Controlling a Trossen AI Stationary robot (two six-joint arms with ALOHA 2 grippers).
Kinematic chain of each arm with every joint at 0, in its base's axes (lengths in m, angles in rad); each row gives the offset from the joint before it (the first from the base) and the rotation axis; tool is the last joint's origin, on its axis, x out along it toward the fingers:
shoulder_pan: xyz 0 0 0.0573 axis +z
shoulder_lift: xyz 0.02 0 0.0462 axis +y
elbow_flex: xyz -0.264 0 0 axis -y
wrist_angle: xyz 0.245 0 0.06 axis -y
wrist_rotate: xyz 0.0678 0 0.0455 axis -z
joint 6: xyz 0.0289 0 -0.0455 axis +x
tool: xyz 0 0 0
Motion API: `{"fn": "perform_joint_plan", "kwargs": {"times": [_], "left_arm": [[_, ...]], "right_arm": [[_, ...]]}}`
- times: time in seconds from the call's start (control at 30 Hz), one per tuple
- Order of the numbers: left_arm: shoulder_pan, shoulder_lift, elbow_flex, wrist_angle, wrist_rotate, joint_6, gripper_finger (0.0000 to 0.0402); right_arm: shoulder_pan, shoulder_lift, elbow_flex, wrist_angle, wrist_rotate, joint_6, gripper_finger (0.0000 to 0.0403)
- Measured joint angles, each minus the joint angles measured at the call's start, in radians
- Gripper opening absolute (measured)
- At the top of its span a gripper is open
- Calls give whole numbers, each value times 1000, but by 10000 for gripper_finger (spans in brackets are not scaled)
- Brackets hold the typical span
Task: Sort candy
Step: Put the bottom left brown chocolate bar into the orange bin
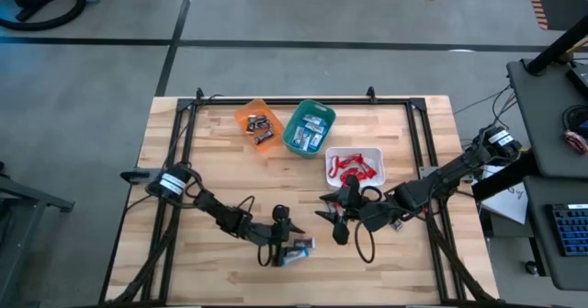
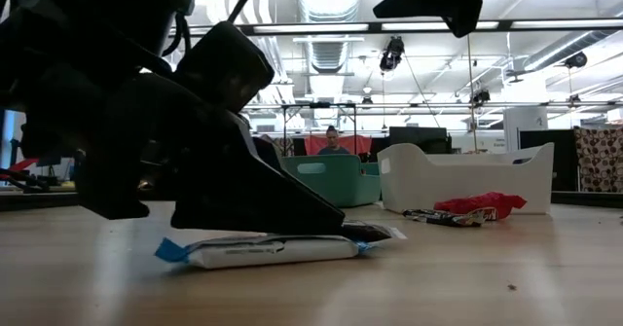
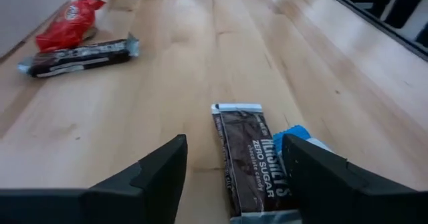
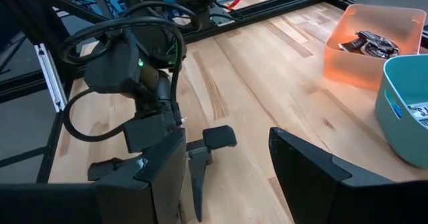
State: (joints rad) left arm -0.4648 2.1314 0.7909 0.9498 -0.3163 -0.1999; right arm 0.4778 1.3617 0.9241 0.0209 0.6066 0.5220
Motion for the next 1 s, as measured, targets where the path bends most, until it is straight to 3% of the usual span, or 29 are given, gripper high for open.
{"fn": "perform_joint_plan", "kwargs": {"times": [0.23, 0.73, 1.0], "left_arm": [[2, 2, 1, -11, -49, -12, 185], [2, -9, -2, -27, -33, -26, 82], [2, -25, -4, -30, -33, -27, 53]], "right_arm": [[0, 0, 0, -1, 10, 0, 205], [0, 0, 0, -2, 24, 0, 205], [0, 0, 0, -2, 24, 0, 205]]}}
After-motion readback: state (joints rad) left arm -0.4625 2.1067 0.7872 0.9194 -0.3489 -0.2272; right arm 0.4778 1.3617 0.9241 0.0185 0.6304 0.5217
